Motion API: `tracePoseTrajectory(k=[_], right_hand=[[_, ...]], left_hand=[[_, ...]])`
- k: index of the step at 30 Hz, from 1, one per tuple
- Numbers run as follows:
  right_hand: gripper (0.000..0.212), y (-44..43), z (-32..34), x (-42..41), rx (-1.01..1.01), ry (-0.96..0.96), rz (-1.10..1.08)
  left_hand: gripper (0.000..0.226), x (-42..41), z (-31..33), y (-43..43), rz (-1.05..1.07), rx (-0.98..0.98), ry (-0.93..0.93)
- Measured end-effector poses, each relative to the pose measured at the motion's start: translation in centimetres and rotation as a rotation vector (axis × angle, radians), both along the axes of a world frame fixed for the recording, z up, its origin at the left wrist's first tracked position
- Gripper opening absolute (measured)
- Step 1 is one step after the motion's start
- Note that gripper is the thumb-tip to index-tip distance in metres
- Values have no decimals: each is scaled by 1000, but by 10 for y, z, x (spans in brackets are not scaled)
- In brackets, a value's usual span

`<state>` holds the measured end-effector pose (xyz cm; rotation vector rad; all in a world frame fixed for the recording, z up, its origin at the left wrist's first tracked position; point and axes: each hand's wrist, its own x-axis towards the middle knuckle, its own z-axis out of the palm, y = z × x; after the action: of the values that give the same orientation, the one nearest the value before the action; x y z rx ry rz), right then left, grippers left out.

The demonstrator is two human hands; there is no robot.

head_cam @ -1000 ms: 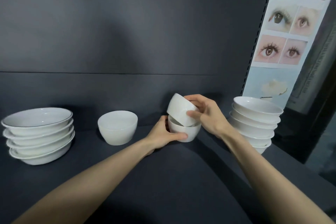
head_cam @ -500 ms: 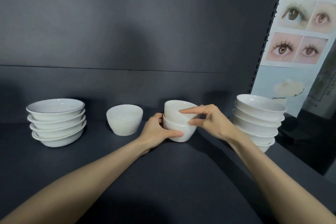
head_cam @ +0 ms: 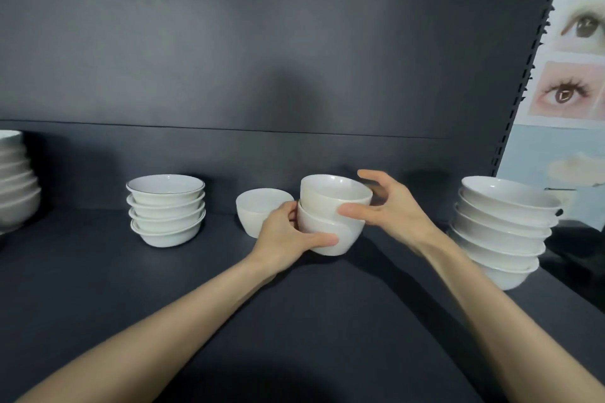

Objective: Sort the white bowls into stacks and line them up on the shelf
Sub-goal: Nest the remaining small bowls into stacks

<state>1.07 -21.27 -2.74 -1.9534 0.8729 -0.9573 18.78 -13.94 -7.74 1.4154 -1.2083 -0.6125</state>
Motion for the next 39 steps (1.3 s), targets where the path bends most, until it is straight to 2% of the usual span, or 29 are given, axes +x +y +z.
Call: tracePoseTrajectory(k=[6, 8, 12, 16, 21, 24, 29, 35, 39], right_hand=[[93, 7, 40, 39, -50, -150, 58], [97, 6, 43, 57, -24, -177, 79], [100, 0, 39, 90, 25, -177, 125], [101, -9, 27, 109, 84, -173, 138], [101, -17, 17, 116, 116, -146, 125], [101, -18, 14, 115, 111, -133, 96], [102, -17, 13, 102, 70, -114, 25], [106, -10, 3, 80, 65, -66, -56], [102, -5, -3, 71, 72, -66, -87]], left_hand=[[88, 36, 42, 11, 118, -146, -4], [91, 51, 47, 10, 145, -167, -14], [86, 76, 40, 5, 138, -138, 12], [102, 89, 28, 0, 155, -94, -18], [110, 94, 19, -6, 120, -23, -56], [106, 94, 13, -9, 80, -28, -40], [82, 89, 3, -14, 38, -89, -8], [85, 75, -11, -17, -47, -60, 40], [78, 66, -14, -17, -75, -65, 43]])
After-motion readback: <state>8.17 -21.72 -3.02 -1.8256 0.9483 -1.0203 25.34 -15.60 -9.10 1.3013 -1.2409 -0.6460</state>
